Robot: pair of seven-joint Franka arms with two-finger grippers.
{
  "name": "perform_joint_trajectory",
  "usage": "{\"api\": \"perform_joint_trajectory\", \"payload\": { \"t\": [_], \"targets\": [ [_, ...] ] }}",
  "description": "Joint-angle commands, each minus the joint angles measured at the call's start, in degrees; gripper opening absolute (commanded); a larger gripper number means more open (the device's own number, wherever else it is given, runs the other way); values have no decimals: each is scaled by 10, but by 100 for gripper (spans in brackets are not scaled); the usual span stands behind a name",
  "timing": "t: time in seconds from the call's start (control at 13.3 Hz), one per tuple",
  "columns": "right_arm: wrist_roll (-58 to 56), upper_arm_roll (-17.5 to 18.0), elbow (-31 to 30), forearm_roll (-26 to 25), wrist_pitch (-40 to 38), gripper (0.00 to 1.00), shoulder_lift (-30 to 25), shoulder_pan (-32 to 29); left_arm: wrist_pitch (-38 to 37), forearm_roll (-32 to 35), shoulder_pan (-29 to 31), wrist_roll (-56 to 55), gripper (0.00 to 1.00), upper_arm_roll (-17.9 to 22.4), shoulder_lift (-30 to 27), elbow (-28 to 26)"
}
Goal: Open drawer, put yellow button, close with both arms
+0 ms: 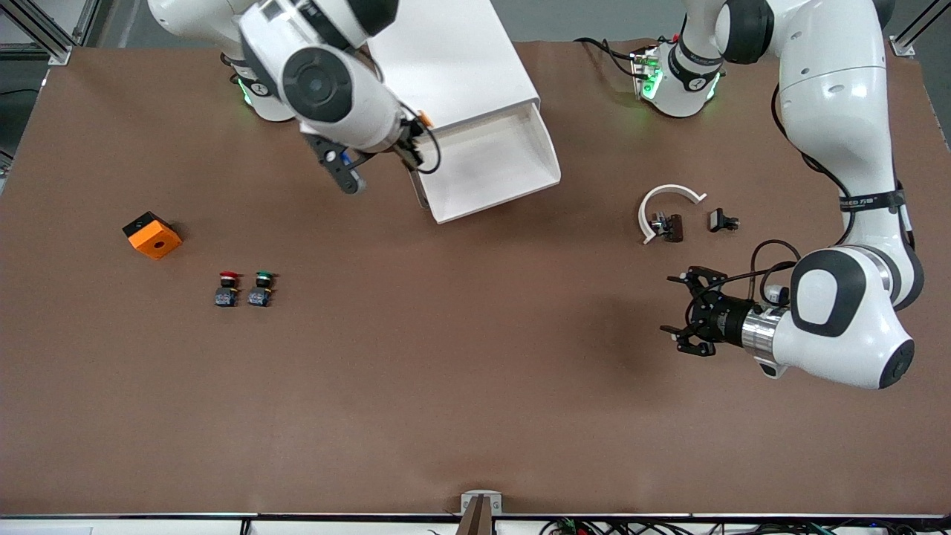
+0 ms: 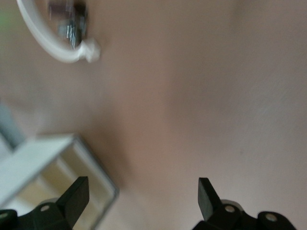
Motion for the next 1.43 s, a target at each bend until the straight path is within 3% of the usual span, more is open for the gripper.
{"api": "perform_joint_trajectory", "payload": {
  "t": [0.0, 0.23, 0.53, 0.68, 0.98, 1.13, 1.35],
  "targets": [
    [92, -10, -4, 12, 76, 9, 6, 48, 40, 129, -40, 70, 100, 7, -14, -5],
    [117, -10, -7, 7, 116, 9, 23, 55, 47, 202, -52, 114, 100, 6, -22, -7],
    [115, -10, -13, 4, 126, 9, 50, 55, 70, 282, -115, 217, 100, 3, -77, -11],
    [116, -10, -14, 4, 143, 9, 63, 62, 71, 283, -117, 312, 100, -4, -109, -26],
    [116, -10, -14, 3, 155, 9, 89, 80, 77, 298, -146, 392, 100, -7, -145, -35],
    [117, -10, -14, 3, 157, 9, 97, 84, 101, 299, -149, 413, 100, -15, -165, -64],
    [118, -10, -13, 3, 159, 11, 108, 88, 158, 320, -148, 447, 100, -41, -228, -167]
  ]
}}
